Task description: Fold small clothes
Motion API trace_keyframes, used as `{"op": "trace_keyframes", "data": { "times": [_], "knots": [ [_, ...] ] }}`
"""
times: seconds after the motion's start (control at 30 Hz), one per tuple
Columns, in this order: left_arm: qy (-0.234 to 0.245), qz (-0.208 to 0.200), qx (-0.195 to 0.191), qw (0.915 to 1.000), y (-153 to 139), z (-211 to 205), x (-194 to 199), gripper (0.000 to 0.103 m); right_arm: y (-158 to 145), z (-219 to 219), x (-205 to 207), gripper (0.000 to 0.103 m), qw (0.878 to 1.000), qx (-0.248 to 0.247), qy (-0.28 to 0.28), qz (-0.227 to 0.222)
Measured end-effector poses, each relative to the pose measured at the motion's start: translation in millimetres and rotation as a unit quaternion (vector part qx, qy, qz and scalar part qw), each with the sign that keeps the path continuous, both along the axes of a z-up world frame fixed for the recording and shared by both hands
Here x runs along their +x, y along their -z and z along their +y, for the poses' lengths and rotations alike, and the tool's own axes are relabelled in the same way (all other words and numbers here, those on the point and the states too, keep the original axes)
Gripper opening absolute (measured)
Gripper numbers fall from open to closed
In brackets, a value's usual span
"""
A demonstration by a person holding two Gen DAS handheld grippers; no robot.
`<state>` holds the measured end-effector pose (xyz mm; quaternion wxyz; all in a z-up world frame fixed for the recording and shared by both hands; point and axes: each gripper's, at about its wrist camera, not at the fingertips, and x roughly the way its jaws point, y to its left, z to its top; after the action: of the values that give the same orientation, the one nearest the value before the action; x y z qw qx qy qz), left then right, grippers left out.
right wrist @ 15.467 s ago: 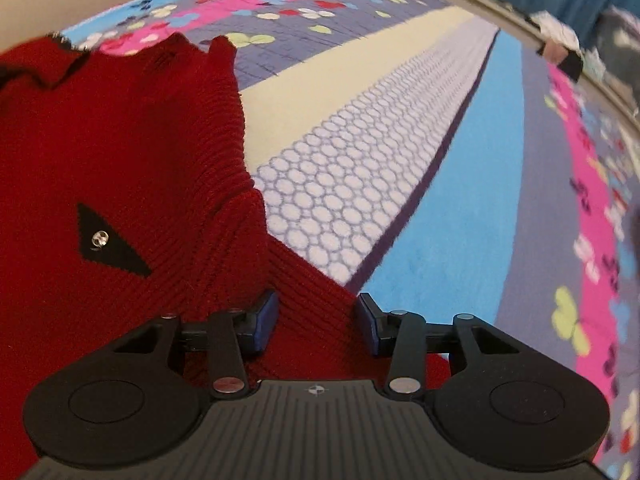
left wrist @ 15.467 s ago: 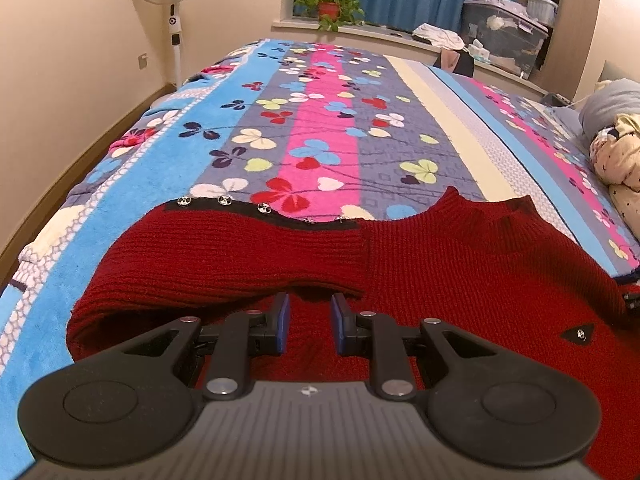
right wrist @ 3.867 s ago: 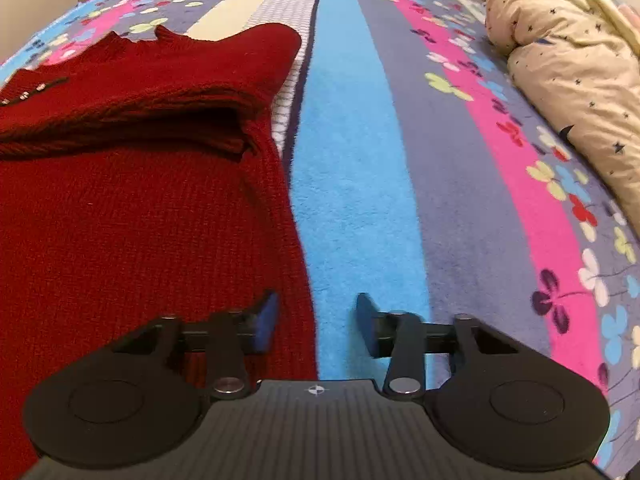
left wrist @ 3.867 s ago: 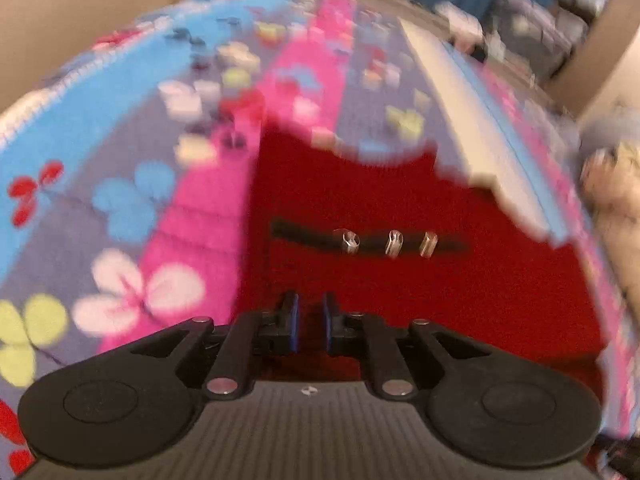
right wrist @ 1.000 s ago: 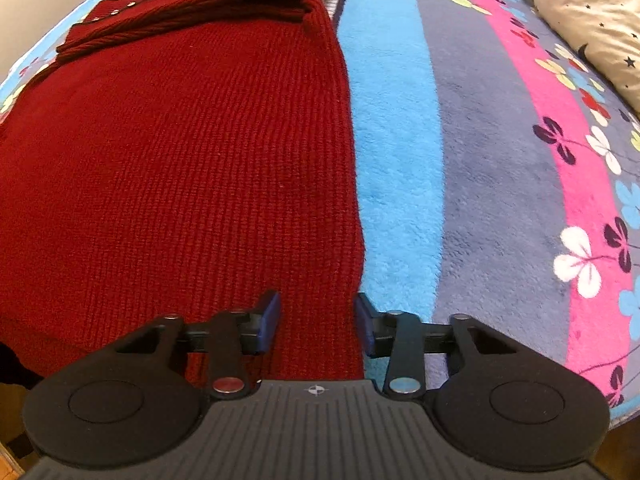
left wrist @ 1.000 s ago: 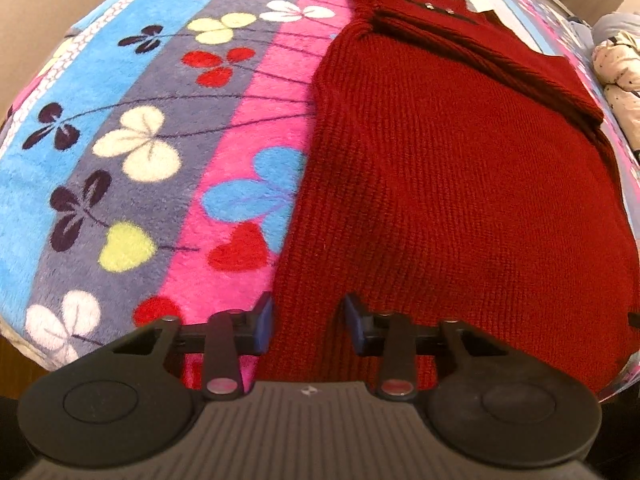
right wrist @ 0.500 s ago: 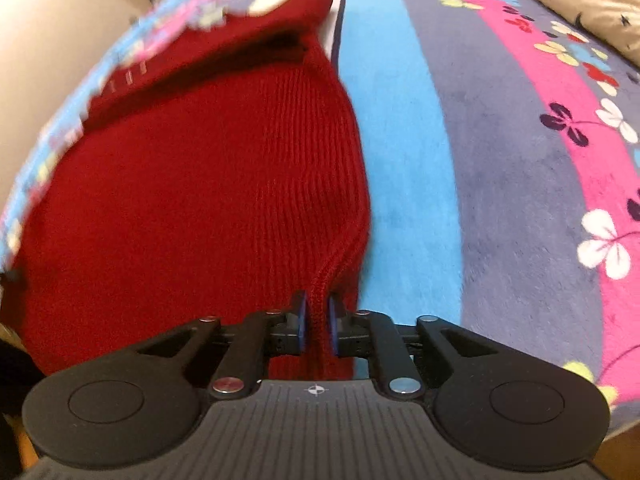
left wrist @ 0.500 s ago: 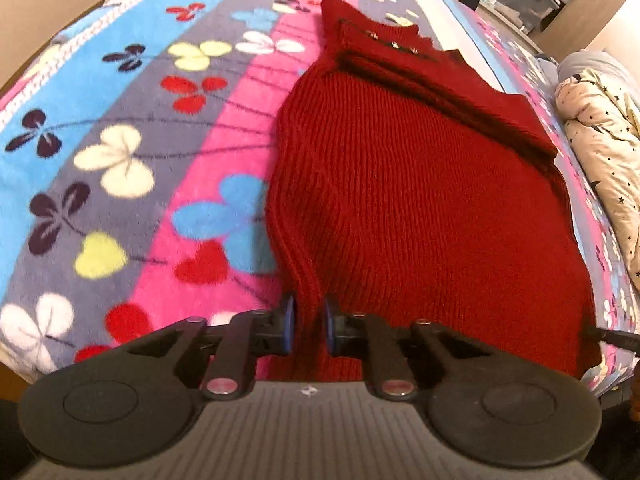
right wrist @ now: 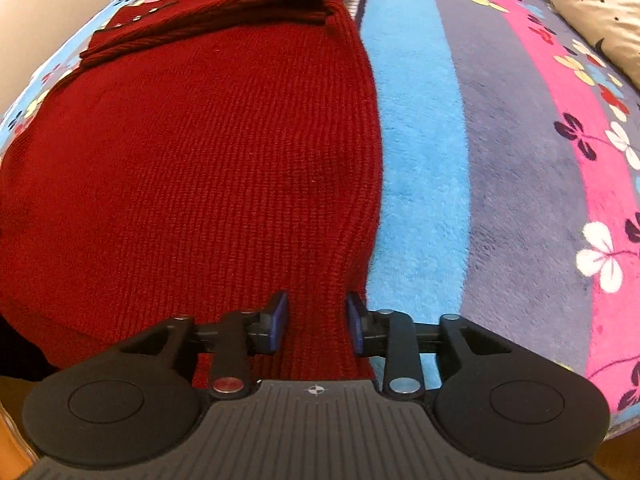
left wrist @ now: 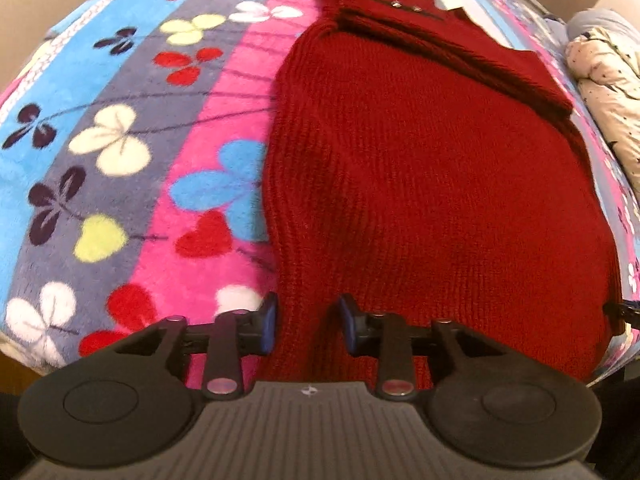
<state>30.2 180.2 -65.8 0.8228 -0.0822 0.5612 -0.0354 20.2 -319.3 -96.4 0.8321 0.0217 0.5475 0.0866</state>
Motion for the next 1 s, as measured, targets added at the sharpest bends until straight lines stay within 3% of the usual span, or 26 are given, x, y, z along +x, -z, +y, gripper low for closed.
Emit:
{"op": "trace_keyframes", "data": {
  "times": [0.03,0.1,0.23,0.27,0.43,0.57,0.77,1.0],
  "knots": [
    [0.003,-0.006,-0.004,1.0000,-1.0,-0.1,-0.1,0.018,-1.0,1.3,-0.1,0.040,1.000,0.000,-0.004,-0.002],
    [0.007,-0.014,-0.011,0.9998,-3.3,-1.5,-0.9,0.016,-3.0,3.3,-0.8,0.039,1.000,0.001,-0.009,-0.009],
    [0.018,-0.020,-0.003,0.9996,-3.9,-6.1,-1.1,0.015,-3.8,-4.8,1.4,0.013,1.000,0.000,0.010,-0.012],
    [0.019,-0.023,-0.002,0.9995,-4.6,-6.5,-1.3,0.014,-4.0,-7.5,2.2,0.010,1.000,0.002,0.017,-0.012],
    [0.034,-0.072,-0.002,0.9968,-20.4,-14.4,-7.9,0.013,-18.6,-9.6,-1.9,0.008,0.998,0.033,0.016,-0.048],
    [0.068,-0.132,0.012,0.9888,-43.8,-27.2,-19.1,0.012,-38.0,-14.0,-9.4,0.007,0.994,0.064,0.021,-0.085],
    [0.084,-0.199,-0.014,0.9763,-95.4,-30.7,-38.2,0.011,-89.7,-39.8,-29.6,0.006,0.972,0.156,0.054,-0.166],
    [0.109,-0.259,-0.045,0.9585,-163.1,-20.0,-73.9,0.010,-141.3,-56.2,-68.8,0.005,0.956,0.178,0.053,-0.229]
  ]
}}
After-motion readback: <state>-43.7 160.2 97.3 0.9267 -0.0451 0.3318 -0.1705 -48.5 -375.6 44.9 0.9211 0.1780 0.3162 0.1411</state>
